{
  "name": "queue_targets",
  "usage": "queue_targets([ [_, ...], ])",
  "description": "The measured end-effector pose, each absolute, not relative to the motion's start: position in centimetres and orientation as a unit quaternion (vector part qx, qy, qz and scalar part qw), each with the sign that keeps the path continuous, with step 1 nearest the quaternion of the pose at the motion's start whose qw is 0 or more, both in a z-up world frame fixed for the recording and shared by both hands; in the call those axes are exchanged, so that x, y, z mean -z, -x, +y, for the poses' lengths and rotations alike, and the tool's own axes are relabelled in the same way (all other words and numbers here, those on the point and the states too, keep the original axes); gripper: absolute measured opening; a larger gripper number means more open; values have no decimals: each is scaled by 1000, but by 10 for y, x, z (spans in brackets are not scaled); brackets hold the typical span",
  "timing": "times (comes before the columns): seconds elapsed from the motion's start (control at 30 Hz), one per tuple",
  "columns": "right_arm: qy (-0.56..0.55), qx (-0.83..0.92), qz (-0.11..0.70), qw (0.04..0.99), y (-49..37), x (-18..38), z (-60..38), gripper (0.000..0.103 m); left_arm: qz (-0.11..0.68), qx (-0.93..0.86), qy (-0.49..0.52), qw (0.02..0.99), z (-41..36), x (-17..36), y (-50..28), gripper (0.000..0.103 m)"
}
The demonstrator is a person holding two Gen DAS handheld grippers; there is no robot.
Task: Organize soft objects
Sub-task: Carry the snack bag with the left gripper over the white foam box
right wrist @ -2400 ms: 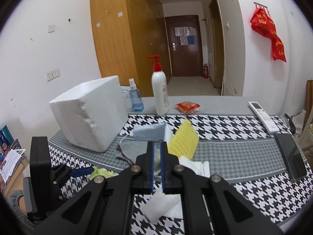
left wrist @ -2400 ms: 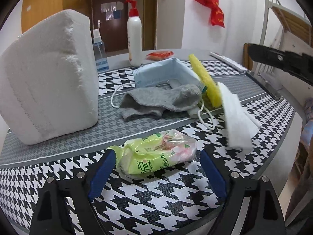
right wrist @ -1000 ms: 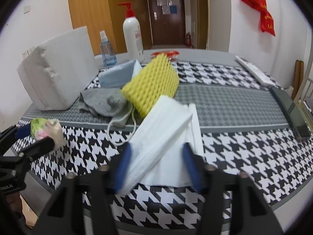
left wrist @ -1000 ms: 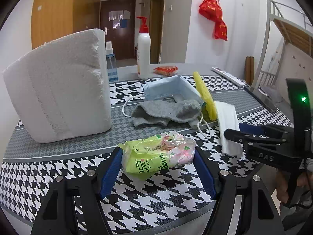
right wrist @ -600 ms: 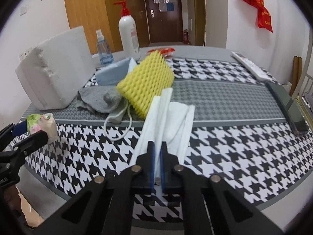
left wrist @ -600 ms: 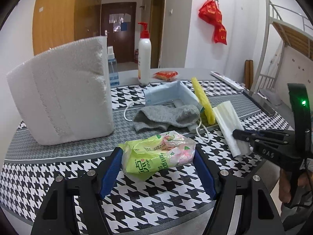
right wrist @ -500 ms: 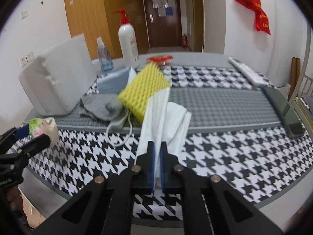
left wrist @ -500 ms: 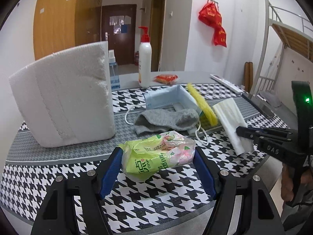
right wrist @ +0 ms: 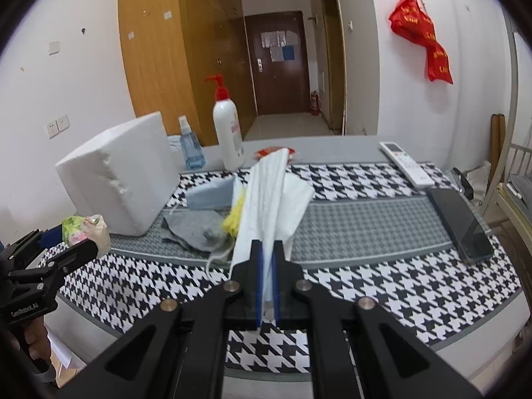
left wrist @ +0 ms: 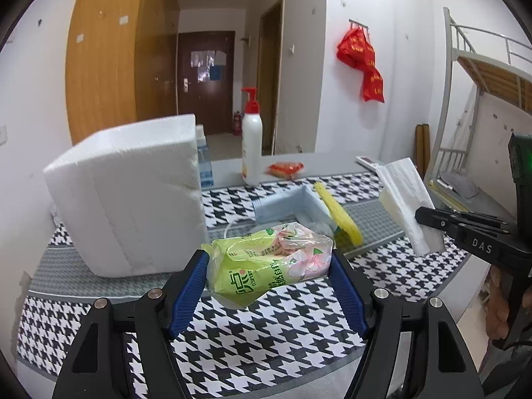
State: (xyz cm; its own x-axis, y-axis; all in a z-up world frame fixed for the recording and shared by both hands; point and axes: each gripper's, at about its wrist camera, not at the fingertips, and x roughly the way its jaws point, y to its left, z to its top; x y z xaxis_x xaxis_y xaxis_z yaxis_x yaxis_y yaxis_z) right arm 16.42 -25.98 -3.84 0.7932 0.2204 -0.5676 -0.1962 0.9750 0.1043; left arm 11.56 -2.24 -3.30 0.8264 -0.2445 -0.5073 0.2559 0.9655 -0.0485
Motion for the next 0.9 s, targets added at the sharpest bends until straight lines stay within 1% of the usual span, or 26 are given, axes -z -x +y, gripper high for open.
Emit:
queue_targets([
  [0.6, -8, -169, 234, 957, -158, -7, -237, 7, 205, 89, -15, 975, -16, -4, -107, 73],
  [0.9, -6, -193, 214, 958, -161, -23, -224, 7, 178, 58, -17, 982, -6, -23, -106, 73],
])
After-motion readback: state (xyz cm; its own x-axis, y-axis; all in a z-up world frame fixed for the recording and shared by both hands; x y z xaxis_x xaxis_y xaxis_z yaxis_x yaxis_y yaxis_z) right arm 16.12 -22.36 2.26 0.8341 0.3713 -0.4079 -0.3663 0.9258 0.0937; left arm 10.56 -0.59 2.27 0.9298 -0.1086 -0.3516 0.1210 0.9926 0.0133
